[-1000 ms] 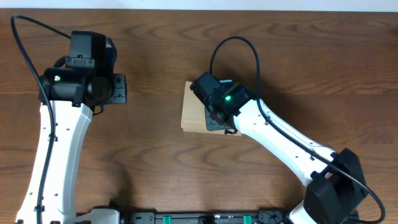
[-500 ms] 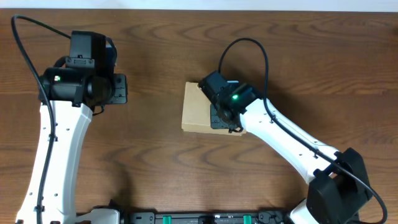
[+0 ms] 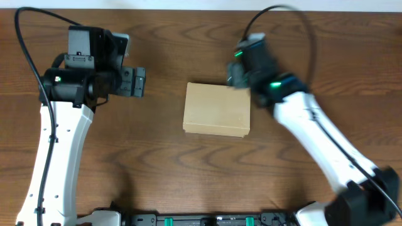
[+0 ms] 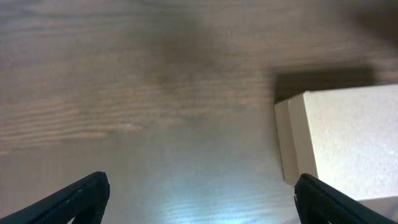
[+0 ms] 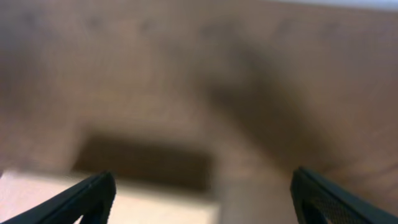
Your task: Pack container
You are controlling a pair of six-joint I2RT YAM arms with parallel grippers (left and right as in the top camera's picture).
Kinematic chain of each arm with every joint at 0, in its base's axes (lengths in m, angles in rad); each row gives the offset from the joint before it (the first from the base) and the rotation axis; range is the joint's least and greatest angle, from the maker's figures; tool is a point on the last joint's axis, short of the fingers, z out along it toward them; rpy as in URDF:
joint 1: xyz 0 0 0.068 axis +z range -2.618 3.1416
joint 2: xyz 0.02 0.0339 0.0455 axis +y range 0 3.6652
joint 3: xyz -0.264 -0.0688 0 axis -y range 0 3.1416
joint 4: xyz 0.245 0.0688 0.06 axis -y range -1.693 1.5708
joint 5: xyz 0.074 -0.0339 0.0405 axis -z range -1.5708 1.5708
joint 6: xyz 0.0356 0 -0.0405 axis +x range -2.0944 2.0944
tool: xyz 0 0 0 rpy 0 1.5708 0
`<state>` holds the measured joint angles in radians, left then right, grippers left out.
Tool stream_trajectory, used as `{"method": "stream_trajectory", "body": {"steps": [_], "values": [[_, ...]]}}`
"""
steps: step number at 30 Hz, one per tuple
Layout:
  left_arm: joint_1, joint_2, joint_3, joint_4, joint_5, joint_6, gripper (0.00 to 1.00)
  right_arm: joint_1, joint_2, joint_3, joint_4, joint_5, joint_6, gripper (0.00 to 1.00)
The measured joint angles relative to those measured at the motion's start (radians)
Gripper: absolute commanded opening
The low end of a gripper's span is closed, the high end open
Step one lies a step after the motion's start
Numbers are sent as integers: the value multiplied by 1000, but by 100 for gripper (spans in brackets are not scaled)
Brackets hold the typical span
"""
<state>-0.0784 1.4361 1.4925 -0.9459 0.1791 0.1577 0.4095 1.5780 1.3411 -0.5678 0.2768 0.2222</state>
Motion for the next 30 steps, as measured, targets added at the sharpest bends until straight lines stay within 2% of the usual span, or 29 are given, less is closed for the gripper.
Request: {"method": "stream_trajectory", "body": {"steps": [5, 11, 17, 23, 30], "values": [[7, 0, 0, 20, 10, 5, 96, -143, -79, 14, 3, -55, -177, 88], [10, -61, -60, 70, 25, 0, 96, -267, -163, -19, -8, -143, -185, 89], [10, -412, -409, 186, 27, -64, 95, -280, -368, -167, 15, -159, -182, 89], [10, -754, -727, 193, -31, -211, 95, -280, -636, -468, 74, -172, -182, 89], [10, -904, -859, 195, -208, -240, 96, -280, -946, -698, 59, -180, -182, 89]]}}
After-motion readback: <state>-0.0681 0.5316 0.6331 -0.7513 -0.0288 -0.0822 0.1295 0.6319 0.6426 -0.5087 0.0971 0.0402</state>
